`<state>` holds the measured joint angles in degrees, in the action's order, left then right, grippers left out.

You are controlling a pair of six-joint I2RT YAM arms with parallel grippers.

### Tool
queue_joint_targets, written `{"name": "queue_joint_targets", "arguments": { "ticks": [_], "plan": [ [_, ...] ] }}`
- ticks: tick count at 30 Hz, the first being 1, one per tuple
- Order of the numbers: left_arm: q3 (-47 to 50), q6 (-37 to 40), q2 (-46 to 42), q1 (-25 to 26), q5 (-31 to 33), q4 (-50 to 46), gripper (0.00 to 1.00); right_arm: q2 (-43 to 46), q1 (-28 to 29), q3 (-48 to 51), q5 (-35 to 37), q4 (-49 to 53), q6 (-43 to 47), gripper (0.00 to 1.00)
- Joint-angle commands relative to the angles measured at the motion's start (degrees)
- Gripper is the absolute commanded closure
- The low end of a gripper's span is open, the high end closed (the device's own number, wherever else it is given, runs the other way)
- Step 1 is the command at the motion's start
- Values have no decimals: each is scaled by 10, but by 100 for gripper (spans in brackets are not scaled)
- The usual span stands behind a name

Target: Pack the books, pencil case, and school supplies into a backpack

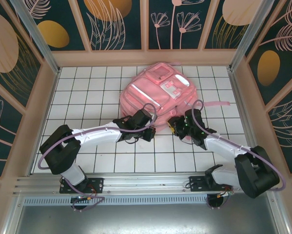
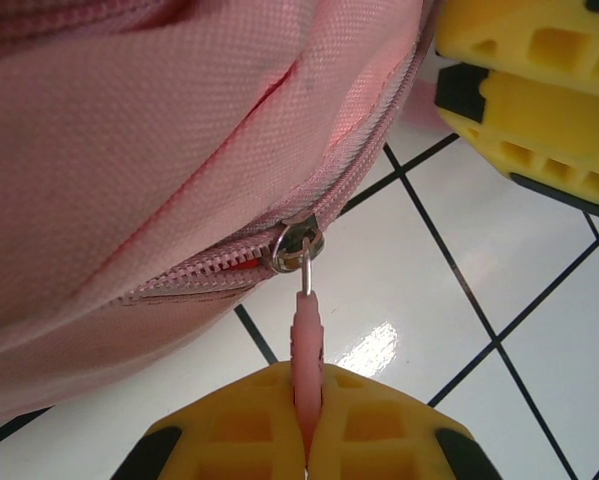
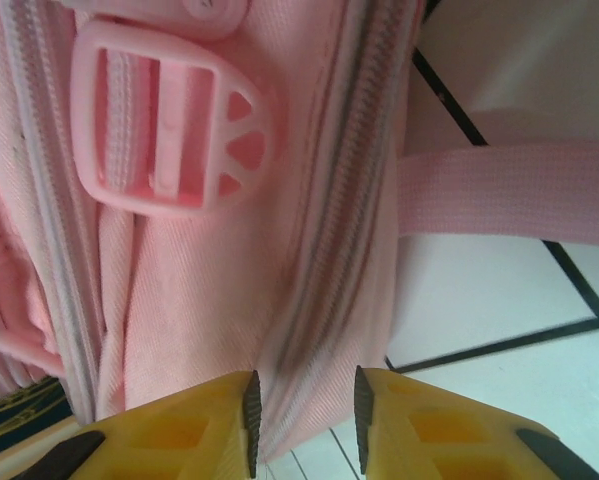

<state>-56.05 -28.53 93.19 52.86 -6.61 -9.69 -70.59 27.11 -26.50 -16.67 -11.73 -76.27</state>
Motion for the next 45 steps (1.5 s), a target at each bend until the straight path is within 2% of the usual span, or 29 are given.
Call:
{"name": "queue_joint_targets", "arguments": {
  "ticks": [1,4,12,15,19,27,29,31,34,38,45],
  "plan": [
    [-23,-3,1,3,-9,2,100,-17,5,12,-8,-107,-25,68],
    [-25,-4,-1,3,-10,2,100,-29,7,21,-5,-149,-32,68],
    [-26,-3,0,3,-12,5,100,-77,18,30,-11,-171,-38,68],
    [-28,-4,4,3,-17,8,100,-85,22,33,-7,-180,-40,75],
    [-27,-3,7,3,-19,9,100,-83,22,25,2,-167,-28,100],
    [-16,-1,-7,3,-1,0,100,-28,13,15,32,-98,7,100],
    [-19,-2,-7,4,-1,-2,100,-6,15,21,30,-85,11,70],
    [-21,-4,-8,3,-2,-2,100,17,15,38,26,-89,2,45],
    [-22,-4,-6,3,-5,0,100,46,16,64,29,-97,-17,27],
    [-22,-4,-4,4,-9,1,100,45,17,69,30,-114,-27,15],
    [-25,-1,-5,3,-12,1,100,-21,18,73,11,-191,-59,17]
  ]
}}
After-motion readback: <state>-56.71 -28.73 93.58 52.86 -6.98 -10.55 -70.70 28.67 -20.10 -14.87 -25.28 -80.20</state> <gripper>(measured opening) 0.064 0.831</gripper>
